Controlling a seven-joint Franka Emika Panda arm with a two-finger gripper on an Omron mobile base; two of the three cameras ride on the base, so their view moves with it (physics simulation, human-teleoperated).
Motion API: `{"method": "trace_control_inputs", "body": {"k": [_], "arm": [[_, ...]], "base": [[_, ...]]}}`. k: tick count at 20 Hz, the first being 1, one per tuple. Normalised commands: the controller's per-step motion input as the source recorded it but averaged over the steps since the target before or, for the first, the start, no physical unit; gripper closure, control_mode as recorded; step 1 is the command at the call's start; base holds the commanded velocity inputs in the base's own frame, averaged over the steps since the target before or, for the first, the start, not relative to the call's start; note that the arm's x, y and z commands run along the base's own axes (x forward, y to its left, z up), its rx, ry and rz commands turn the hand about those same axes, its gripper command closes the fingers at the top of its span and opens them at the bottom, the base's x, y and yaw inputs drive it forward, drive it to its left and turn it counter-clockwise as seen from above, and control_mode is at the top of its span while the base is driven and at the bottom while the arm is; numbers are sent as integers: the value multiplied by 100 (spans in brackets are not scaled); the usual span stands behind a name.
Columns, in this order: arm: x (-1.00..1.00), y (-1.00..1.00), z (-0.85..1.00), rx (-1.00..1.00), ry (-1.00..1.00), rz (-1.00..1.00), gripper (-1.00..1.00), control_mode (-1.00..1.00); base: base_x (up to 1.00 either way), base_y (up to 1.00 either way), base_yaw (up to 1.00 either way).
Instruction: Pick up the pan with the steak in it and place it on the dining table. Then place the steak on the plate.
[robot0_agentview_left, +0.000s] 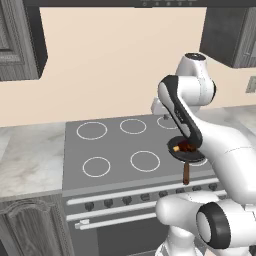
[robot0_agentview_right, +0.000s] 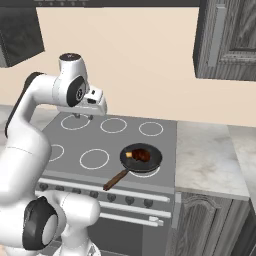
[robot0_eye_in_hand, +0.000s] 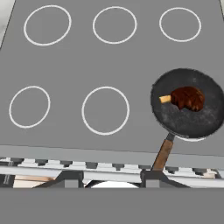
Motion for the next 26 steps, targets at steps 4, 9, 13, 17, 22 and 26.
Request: {"method": "trace_control_inputs", "body": {"k": [4,9,13,17,22,26], "arm": [[-20,-12,0,2,-4,0,-100,-100],[-52,-45,-5,8,-10,-1,-100,-100],[-46,-42,-14,3,-6,-2,-100,-100],[-27,-24,-27,0,0,-7,-100,-100],[-16,-16,-33,0,3,-10,-100,-100],[-14,-19,-41,0,7,-9,-100,-100]], "base": [[0,0,0],[0,0,0],[0,0,0],[0,0,0],[0,0,0],[0,0,0]]}}
